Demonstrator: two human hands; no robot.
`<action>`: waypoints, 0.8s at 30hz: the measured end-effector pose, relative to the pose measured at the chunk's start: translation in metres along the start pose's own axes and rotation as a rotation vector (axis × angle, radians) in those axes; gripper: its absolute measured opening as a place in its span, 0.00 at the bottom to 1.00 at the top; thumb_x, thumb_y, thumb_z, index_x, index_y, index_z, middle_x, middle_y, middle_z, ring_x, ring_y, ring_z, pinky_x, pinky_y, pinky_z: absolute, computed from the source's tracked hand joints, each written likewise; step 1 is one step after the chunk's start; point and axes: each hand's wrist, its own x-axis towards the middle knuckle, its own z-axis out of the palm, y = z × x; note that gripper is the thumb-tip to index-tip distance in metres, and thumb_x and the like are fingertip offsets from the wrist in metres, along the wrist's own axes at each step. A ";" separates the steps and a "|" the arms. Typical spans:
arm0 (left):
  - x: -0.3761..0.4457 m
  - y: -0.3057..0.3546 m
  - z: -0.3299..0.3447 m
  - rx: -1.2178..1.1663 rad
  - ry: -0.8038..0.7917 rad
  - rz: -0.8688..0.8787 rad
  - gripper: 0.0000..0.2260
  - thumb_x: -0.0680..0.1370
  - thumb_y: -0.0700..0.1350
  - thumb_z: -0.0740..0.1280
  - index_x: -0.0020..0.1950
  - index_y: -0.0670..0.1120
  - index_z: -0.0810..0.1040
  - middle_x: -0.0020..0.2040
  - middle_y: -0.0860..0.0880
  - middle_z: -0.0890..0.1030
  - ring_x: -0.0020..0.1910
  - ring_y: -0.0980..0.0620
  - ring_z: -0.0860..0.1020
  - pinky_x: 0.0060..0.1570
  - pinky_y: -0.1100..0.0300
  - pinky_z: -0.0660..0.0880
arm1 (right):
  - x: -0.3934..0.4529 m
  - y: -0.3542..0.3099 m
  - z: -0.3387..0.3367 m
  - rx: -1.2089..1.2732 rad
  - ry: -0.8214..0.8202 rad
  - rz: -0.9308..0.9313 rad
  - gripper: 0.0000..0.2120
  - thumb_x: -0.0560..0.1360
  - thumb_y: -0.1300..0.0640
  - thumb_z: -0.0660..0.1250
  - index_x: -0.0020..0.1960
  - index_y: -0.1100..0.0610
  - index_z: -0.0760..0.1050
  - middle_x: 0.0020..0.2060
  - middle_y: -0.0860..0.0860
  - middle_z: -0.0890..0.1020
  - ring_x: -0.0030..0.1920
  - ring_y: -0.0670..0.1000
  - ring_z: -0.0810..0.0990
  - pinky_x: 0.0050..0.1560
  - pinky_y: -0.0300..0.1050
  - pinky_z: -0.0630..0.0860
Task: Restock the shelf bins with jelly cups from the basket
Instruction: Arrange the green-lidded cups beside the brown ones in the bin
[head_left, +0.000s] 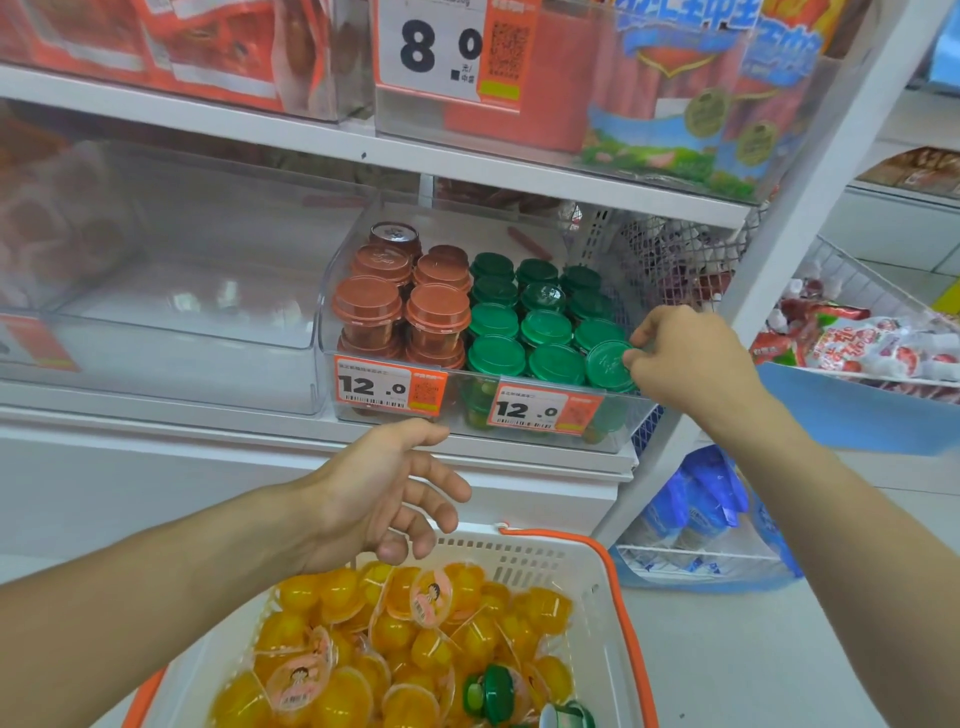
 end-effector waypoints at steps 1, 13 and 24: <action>0.000 0.000 -0.001 0.001 0.000 0.001 0.25 0.80 0.60 0.56 0.53 0.38 0.79 0.37 0.41 0.78 0.28 0.46 0.73 0.22 0.63 0.60 | -0.001 -0.001 0.000 -0.022 -0.001 0.008 0.05 0.74 0.56 0.68 0.49 0.55 0.78 0.40 0.55 0.80 0.44 0.62 0.79 0.46 0.52 0.79; 0.002 -0.002 -0.001 0.024 -0.001 0.002 0.26 0.80 0.59 0.56 0.54 0.37 0.79 0.38 0.40 0.79 0.28 0.46 0.73 0.22 0.62 0.61 | -0.008 -0.011 -0.002 -0.372 0.020 -0.063 0.16 0.81 0.52 0.62 0.38 0.59 0.68 0.32 0.53 0.66 0.36 0.58 0.70 0.39 0.48 0.65; 0.007 -0.004 0.001 0.035 0.004 -0.003 0.25 0.80 0.59 0.56 0.54 0.37 0.79 0.38 0.40 0.79 0.28 0.46 0.73 0.23 0.62 0.61 | -0.002 -0.001 0.002 -0.126 -0.020 -0.172 0.19 0.74 0.42 0.70 0.36 0.57 0.84 0.29 0.55 0.82 0.35 0.57 0.79 0.39 0.53 0.82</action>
